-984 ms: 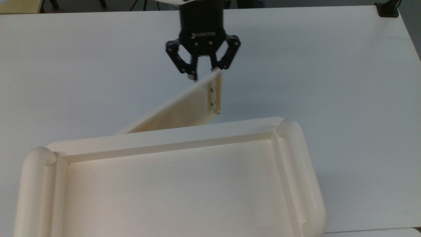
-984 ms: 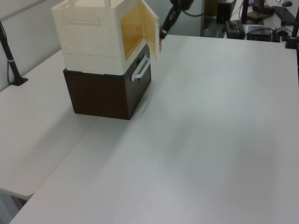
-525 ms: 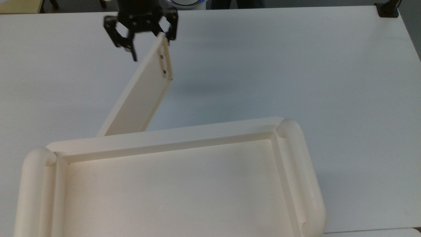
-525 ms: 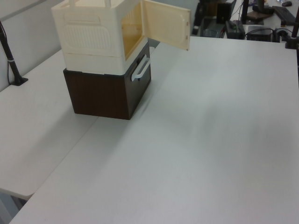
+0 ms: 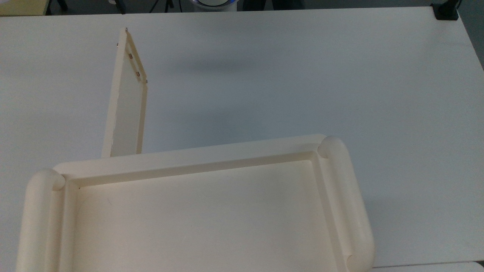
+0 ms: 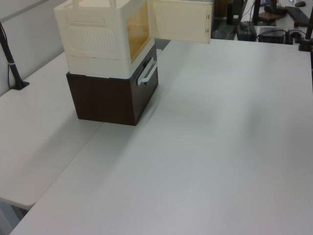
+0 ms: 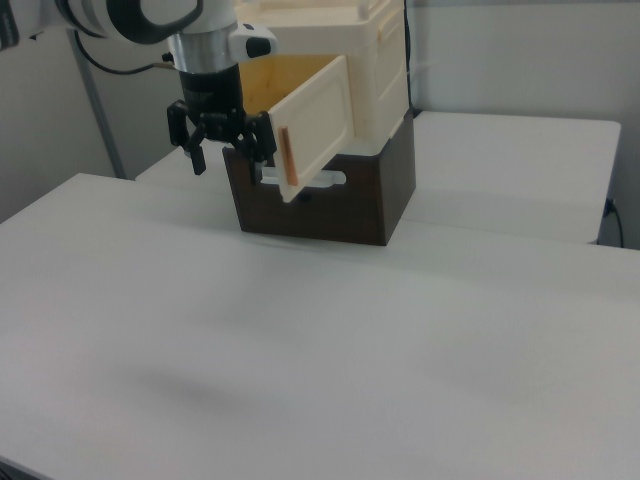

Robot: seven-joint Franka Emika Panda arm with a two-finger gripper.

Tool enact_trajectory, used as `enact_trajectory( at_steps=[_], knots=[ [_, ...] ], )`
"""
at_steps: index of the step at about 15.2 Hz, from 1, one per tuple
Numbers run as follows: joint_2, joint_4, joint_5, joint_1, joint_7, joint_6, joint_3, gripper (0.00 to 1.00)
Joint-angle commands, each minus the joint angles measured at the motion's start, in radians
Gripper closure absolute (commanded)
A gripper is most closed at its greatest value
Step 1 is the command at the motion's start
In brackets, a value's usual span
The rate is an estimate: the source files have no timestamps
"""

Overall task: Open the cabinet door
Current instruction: 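Release the door and move the gripper away from the cabinet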

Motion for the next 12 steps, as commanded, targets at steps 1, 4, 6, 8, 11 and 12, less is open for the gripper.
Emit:
enact_trajectory(
  at_steps=[1, 4, 6, 8, 11, 12],
  knots=[
    [-0.055, -0.041, -0.018, -0.006, -0.003, -0.038, -0.002, 0.0],
    [-0.046, -0.038, -0.084, 0.016, 0.206, -0.031, 0.008, 0.0],
    [-0.045, -0.038, -0.098, 0.029, 0.235, -0.034, 0.01, 0.0],
    [-0.045, -0.035, -0.093, 0.03, 0.245, -0.037, 0.008, 0.0],
    [-0.043, -0.035, -0.096, 0.056, 0.265, -0.041, -0.004, 0.0],
    [-0.038, -0.035, -0.098, 0.076, 0.271, -0.04, -0.019, 0.0]
  ],
)
